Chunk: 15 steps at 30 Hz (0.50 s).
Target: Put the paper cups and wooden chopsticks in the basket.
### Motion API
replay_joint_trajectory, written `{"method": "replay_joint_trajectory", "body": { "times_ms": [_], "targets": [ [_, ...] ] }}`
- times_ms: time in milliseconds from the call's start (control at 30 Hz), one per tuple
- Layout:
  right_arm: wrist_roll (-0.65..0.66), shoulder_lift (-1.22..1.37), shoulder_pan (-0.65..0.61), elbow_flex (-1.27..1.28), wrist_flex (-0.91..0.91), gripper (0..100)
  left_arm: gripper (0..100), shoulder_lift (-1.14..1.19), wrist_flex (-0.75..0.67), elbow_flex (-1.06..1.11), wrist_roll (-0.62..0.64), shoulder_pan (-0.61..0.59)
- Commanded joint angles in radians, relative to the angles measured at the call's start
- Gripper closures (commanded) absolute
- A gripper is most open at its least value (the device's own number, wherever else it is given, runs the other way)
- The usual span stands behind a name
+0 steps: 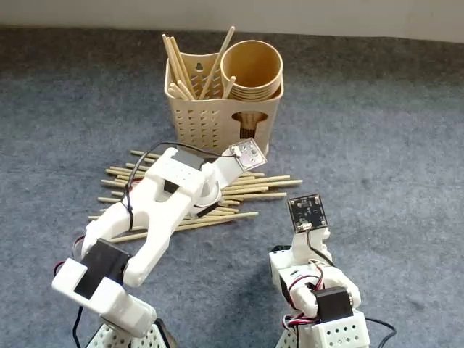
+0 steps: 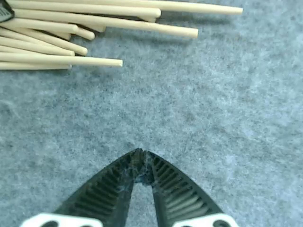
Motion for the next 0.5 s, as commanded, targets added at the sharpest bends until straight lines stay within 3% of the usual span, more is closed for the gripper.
{"method": "replay_joint_trajectory", "body": {
  "times_ms": [0,200,467],
  "targets": [
    [0.012,-0.010,-0.002,0.113,0.005,99.1,99,-0.016,0.025,-0.038,-0.002,0.028],
    [0.012,-0.010,-0.002,0.113,0.005,99.1,89,-0.130,0.075,-0.028,0.098,0.025],
    [0.012,-0.010,-0.002,0.113,0.005,99.1,88,-0.219,0.074,0.068,0.106,0.096]
  ]
}}
